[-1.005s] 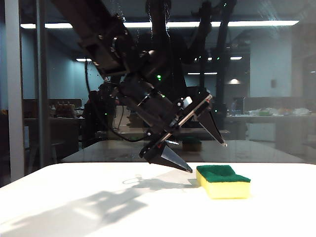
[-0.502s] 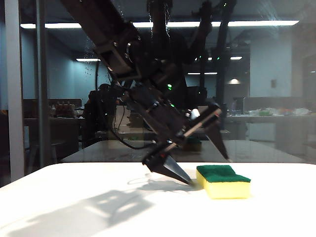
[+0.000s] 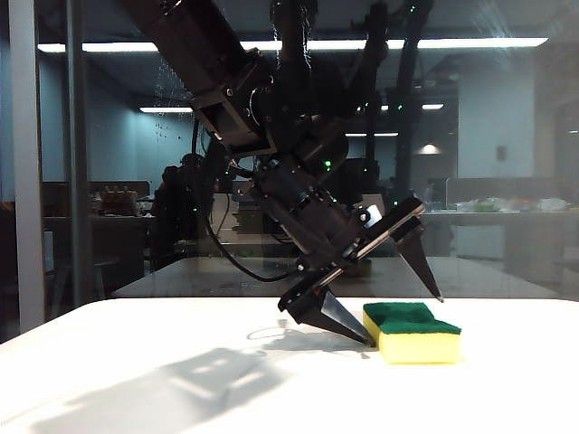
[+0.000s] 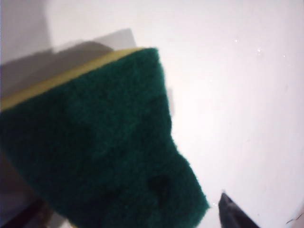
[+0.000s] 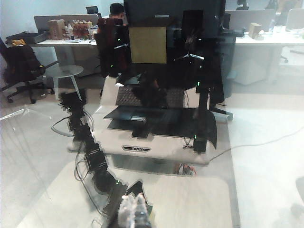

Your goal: Reach upward to find where there is water on the glass, pick up the sponge from the table, dry the water, and finally place the sponge back on the table.

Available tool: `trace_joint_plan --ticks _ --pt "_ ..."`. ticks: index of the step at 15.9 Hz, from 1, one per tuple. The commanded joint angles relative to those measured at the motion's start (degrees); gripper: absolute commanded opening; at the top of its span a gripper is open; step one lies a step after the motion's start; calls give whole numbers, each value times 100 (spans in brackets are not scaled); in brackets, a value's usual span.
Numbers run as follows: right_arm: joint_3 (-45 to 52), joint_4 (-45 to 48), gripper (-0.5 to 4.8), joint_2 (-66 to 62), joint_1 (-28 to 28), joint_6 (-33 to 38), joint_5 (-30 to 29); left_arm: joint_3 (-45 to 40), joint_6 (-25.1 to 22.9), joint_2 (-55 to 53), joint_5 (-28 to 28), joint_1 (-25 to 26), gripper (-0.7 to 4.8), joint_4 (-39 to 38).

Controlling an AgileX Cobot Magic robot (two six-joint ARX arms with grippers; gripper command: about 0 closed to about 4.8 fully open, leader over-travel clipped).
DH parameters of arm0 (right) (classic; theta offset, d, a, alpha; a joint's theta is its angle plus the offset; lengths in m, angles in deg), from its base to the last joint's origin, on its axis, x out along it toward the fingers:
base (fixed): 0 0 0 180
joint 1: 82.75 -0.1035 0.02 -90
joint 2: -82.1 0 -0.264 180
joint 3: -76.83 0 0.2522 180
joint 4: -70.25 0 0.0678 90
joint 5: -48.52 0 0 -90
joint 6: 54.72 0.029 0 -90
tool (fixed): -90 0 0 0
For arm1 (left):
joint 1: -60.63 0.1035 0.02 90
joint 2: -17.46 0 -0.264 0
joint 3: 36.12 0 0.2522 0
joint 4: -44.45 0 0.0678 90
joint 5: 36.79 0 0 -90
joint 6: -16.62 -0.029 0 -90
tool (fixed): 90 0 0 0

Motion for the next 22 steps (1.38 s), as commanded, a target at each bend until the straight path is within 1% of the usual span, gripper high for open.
trace_joint_plan --ticks 1,3,4,5,6,7,8,9,11,12,13,14,17,18,20,22 --pt "-17 79 -5 20 0 -17 9 -9 210 -138 -337 0 479 -90" --pt "-17 79 -5 20 0 -17 9 9 514 -216 -398 2 405 -105" --pt "-17 79 -5 20 0 -15 9 11 584 -262 -413 2 363 -109" --pt "-17 79 -5 20 0 -15 7 17 649 -313 -426 0 295 -153" --pt "-17 76 -5 20 0 -15 7 17 750 -315 -426 0 286 -162" --pt "-17 79 -5 20 0 -15 7 28 754 -313 -426 0 267 -164" --pt "-17 79 -5 20 0 -15 7 79 752 -313 -422 0 203 -195" --pt "-17 76 -5 20 0 -15 7 81 754 -313 -422 -2 178 -138" --pt "-17 76 -5 20 0 -15 7 81 754 -315 -520 -2 178 -155" --pt "-17 79 -5 20 0 -15 7 81 754 -315 -538 -2 170 -151" --pt "-17 79 -5 20 0 -15 7 81 752 -315 -540 -2 96 -153" --pt "-17 79 -5 20 0 -15 7 81 750 -313 -533 -2 -5 -125" --pt "-17 74 -5 20 0 -15 9 81 748 -306 -466 -2 -6 22" --pt "-17 76 -5 15 0 -15 9 83 706 -282 -295 -2 -6 146" --pt "-17 76 -5 15 0 -15 9 186 420 -205 -107 -2 -6 208" --pt "-17 79 -5 15 2 -15 11 494 138 -42 35 -2 -6 181"
